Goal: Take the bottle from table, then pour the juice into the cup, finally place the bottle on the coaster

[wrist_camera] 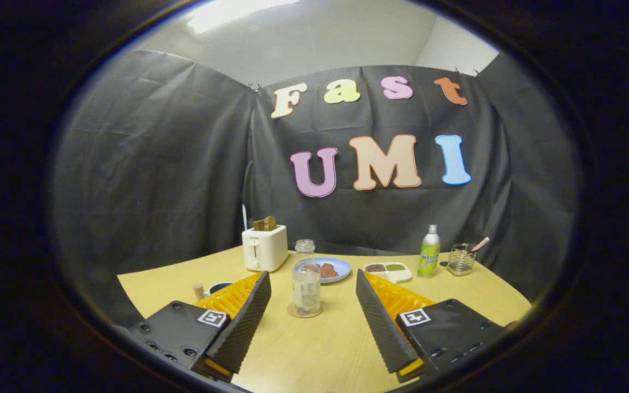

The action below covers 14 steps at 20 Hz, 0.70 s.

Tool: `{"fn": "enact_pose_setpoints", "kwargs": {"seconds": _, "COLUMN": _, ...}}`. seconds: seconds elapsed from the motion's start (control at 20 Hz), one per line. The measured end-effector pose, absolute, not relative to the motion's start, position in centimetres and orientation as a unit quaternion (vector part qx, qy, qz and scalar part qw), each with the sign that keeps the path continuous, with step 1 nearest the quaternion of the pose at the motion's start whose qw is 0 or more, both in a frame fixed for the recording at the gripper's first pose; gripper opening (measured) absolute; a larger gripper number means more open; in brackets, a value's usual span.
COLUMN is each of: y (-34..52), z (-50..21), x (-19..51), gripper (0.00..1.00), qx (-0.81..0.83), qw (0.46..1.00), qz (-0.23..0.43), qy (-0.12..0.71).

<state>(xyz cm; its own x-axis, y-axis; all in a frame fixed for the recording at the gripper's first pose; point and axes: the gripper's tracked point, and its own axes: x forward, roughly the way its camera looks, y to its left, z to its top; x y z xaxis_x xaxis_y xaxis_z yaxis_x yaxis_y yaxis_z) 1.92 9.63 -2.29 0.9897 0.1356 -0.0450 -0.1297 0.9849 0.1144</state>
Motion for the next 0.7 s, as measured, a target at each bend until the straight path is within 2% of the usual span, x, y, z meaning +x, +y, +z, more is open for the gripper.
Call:
{"fn": "enact_pose_setpoints", "kwargs": {"seconds": 0.45, "y": 8.5, "z": -0.4, "x": -0.9, "gripper": 0.98, "qx": 0.064, "qw": 0.995, "qz": 0.076, "qy": 0.002}}
{"fn": "enact_pose_setpoints", "kwargs": {"seconds": 0.7, "y": 6.4, "z": 0.6, "x": -1.6, "gripper": 0.98, "qx": 0.078, "qw": 0.995, "qz": 0.054, "qy": -0.012}}
